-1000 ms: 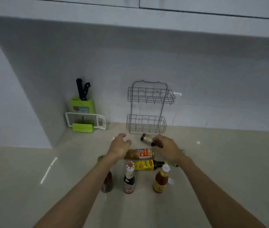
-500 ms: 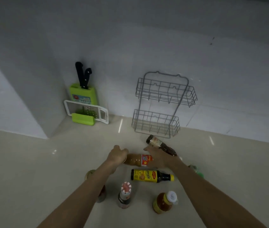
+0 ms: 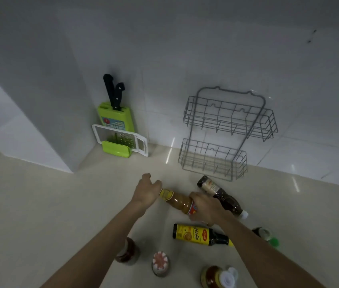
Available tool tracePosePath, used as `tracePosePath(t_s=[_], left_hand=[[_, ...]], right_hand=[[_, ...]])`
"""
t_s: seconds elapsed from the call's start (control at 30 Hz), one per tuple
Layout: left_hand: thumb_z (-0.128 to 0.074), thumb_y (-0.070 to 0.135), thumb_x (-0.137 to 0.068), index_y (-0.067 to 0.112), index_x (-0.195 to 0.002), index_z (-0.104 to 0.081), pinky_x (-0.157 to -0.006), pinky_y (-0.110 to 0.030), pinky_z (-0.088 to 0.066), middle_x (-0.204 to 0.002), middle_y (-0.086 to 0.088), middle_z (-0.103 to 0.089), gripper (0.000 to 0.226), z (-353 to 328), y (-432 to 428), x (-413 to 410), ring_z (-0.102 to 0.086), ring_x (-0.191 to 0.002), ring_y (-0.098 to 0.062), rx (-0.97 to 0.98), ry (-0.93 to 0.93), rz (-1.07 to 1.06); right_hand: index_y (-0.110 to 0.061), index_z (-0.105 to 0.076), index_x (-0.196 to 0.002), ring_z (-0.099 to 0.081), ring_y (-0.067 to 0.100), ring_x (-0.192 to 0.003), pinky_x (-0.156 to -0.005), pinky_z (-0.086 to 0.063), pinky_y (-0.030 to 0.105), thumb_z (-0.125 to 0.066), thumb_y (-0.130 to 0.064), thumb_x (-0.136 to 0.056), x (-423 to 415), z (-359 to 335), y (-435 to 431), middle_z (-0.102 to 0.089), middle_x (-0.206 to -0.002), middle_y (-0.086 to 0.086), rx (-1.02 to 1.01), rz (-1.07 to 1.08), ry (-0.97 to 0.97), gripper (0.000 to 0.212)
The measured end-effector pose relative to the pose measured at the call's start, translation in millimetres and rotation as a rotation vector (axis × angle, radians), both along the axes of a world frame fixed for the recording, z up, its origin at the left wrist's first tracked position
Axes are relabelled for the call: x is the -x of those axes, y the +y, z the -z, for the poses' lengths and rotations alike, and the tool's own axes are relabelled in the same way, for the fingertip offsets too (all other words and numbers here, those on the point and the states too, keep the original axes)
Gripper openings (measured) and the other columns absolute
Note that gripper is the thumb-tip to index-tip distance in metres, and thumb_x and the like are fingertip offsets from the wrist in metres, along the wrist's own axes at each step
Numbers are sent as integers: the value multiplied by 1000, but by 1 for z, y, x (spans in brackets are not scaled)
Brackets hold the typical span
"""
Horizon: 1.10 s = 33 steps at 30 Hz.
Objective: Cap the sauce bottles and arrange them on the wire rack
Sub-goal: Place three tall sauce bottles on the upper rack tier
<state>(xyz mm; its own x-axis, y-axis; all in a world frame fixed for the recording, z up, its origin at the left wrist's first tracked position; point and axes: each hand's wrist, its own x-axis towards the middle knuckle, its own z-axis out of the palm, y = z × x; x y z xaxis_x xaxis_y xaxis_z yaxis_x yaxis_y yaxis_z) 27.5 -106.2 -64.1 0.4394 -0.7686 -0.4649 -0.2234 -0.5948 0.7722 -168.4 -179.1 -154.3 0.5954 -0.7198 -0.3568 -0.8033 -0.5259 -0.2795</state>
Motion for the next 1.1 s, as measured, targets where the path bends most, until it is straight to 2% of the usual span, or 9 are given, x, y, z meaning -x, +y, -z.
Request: tracePosePath(t_s=[0.17, 0.3, 0.43, 0.57, 0.63, 0.73, 0.83, 0.9, 1.1], left_hand=[[-43, 33, -98, 11, -147, -32, -108, -35, -31, -149, -13, -41, 54, -23, -24, -10, -40, -135, -30, 176, 22, -121], [-33, 43, -99, 17, -140, -41, -111, -33, -26, -143, -2, -46, 49, -50, -56, -9, -37, -138, -24, 366, 210, -54], [-22, 57, -98, 23, -152, -23, -122, -35, -8, -160, 6, -21, 64, -83, -94, -2, -17, -148, -13, 425, 369, 64], [-10, 59, -97, 24, -153, -16, -123, -36, -3, -162, 6, -15, 67, -96, -117, 6, -11, -150, -12, 436, 430, 187], [-7, 64, -94, 24, -153, -15, -123, -38, -2, -162, 7, -14, 72, -94, -125, 8, -11, -150, -13, 404, 468, 214], [-5, 66, -92, 24, -154, -13, -123, -38, -2, -163, 5, -13, 75, -89, -131, 12, -11, -150, -13, 394, 516, 227], [-2, 64, -93, 23, -154, -13, -123, -38, -2, -163, 3, -13, 74, -86, -131, 13, -11, -150, -14, 417, 553, 227], [-1, 62, -94, 23, -154, -14, -124, -37, -2, -163, 3, -14, 73, -86, -130, 12, -10, -150, -15, 426, 580, 237], [2, 62, -94, 24, -154, -14, -124, -37, -3, -163, 3, -14, 73, -79, -133, 9, -10, -150, -12, 429, 619, 244]], right_hand=[[-26, -44, -112, -59, 21, -96, -80, -51, 40, -75, -42, -59, -2, -36, 5, -59, -107, -1, 3, 338, -421, 64], [-25, -43, -98, -64, 17, -79, -72, -54, 39, -82, -36, -56, -14, -98, 0, -65, -89, -4, 96, 537, -794, 58], [-21, -54, -107, -67, 9, -84, -76, -56, 28, -87, -32, -58, -24, -162, -14, -68, -92, -8, 256, 644, -1132, 60], [-6, -58, -107, -66, -1, -83, -74, -50, 9, -89, -23, -63, -38, -204, -43, -67, -90, -8, 460, 687, -1384, 57], [-4, -59, -104, -63, -9, -77, -70, -46, 6, -89, -21, -64, -44, -212, -65, -66, -85, -14, 493, 708, -1406, 53], [-10, -52, -114, -62, -8, -75, -67, -45, 5, -89, -31, -62, -53, -218, -92, -64, -86, -16, 486, 731, -1302, 67], [-18, -46, -114, -64, 12, -82, -75, -52, 23, -88, -38, -61, -61, -217, -108, -65, -95, -7, 490, 699, -1174, 70], [-19, -46, -112, -63, 16, -83, -77, -55, 31, -87, -38, -62, -65, -213, -115, -63, -95, -6, 497, 676, -1126, 68], [-20, -47, -110, -65, 17, -84, -78, -56, 36, -85, -48, -61, -75, -201, -124, -65, -94, -7, 467, 596, -1008, 68]])
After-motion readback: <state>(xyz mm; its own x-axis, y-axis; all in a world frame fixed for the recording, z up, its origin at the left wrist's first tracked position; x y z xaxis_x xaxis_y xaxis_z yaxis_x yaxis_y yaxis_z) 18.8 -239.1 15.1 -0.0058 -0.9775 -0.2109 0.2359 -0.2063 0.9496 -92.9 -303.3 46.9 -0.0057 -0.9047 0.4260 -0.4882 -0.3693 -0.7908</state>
